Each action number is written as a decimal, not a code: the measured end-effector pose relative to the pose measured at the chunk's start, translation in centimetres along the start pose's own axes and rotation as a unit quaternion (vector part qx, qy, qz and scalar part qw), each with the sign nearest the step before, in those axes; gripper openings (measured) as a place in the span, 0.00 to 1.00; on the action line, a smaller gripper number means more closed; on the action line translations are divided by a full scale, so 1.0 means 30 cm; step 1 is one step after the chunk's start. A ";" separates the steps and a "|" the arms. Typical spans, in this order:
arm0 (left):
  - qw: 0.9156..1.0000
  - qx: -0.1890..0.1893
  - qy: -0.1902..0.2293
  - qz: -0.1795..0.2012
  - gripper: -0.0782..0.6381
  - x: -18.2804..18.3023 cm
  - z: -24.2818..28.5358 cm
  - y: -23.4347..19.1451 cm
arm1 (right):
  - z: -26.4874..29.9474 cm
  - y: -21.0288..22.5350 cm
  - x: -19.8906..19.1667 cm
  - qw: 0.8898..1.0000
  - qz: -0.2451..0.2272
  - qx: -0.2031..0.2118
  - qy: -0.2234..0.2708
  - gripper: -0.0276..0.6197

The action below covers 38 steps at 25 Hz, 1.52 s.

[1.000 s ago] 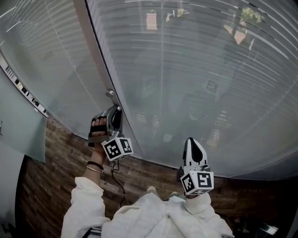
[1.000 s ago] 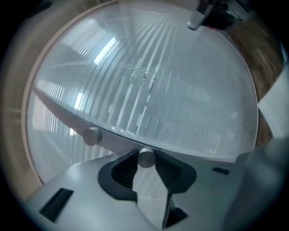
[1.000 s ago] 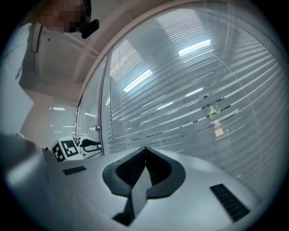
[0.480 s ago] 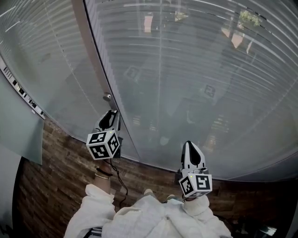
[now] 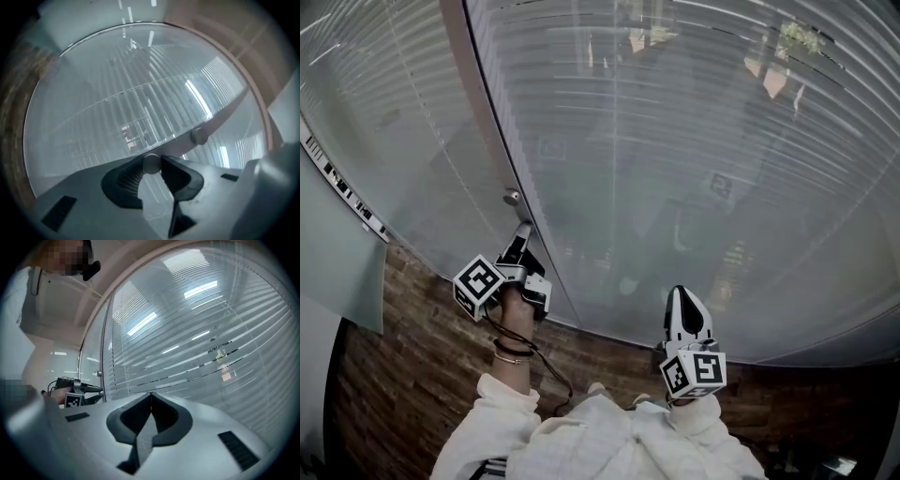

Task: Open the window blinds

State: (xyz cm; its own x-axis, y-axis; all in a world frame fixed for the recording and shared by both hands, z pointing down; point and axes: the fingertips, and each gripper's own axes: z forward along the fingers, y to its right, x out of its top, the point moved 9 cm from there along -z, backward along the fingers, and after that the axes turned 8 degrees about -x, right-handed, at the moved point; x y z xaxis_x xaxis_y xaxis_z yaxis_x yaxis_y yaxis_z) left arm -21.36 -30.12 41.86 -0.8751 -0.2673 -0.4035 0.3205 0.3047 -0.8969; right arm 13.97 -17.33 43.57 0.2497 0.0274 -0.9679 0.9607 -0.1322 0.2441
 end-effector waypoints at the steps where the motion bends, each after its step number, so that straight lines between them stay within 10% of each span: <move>1: 0.999 -0.006 0.013 -0.036 0.28 -0.004 -0.001 -0.005 | -0.001 0.002 0.000 1.000 0.000 0.000 0.000 0.06; 11: 0.954 -0.047 0.109 -0.275 0.28 -0.034 -0.009 -0.041 | 0.000 0.008 -0.003 1.000 0.005 -0.002 0.001 0.06; 13: 0.970 -0.056 0.088 -0.219 0.28 -0.026 -0.010 -0.040 | -0.001 0.007 -0.004 1.000 0.007 -0.001 -0.001 0.06; 15: 0.998 -0.039 0.034 -0.037 0.29 -0.003 -0.021 -0.020 | -0.004 0.005 -0.005 1.000 0.008 0.002 -0.004 0.06; 16: 0.996 -0.013 0.005 0.089 0.32 0.013 -0.033 0.002 | -0.006 0.004 -0.005 1.000 0.008 0.004 -0.004 0.06; 17: 0.973 0.023 -0.021 0.229 0.36 0.029 -0.050 0.033 | -0.008 0.004 -0.005 1.000 0.008 0.006 -0.005 0.06; 18: 0.925 0.064 -0.041 0.373 0.39 0.038 -0.066 0.066 | -0.009 0.003 -0.006 1.000 0.009 0.007 -0.006 0.06; 19: 0.850 0.102 -0.060 0.513 0.42 0.033 -0.079 0.094 | -0.011 0.003 -0.007 1.000 0.010 0.009 -0.007 0.06; 20: 0.752 0.131 -0.082 0.641 0.44 0.016 -0.084 0.110 | -0.012 0.003 -0.010 1.000 0.012 0.010 -0.008 0.06; 22: 0.528 0.153 -0.128 0.825 0.45 -0.035 -0.076 0.113 | -0.013 0.000 -0.018 1.000 0.017 0.013 -0.010 0.06; 23: 0.434 0.152 -0.149 0.875 0.45 -0.060 -0.066 0.108 | -0.012 -0.006 -0.020 1.000 0.019 0.015 -0.011 0.06; 24: 0.372 0.144 -0.166 0.902 0.45 -0.079 -0.055 0.103 | -0.012 -0.014 -0.021 1.000 0.020 0.018 -0.011 0.06; 25: 0.339 0.135 -0.180 0.914 0.45 -0.090 -0.045 0.098 | -0.013 -0.022 -0.020 1.000 0.021 0.021 -0.010 0.06; 29: 0.287 0.110 -0.218 0.926 0.45 -0.102 -0.017 0.074 | -0.016 -0.035 -0.017 0.999 0.018 0.030 -0.006 0.06; 33: 0.214 0.113 -0.215 0.946 0.30 -0.126 0.011 0.062 | -0.021 -0.032 -0.008 0.999 0.018 0.026 -0.005 0.06; 38: 0.209 0.129 -0.199 0.949 0.29 -0.135 0.022 0.049 | -0.019 -0.016 0.002 1.000 0.016 0.018 -0.002 0.06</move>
State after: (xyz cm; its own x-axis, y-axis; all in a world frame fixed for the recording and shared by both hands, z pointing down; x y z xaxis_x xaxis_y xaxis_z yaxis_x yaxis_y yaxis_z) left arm -17.10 -29.20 42.05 0.9991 0.0403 -0.0140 0.0073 0.1606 0.9870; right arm 13.58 -16.71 43.42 0.2798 0.0178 -0.9599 0.9470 -0.1693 0.2729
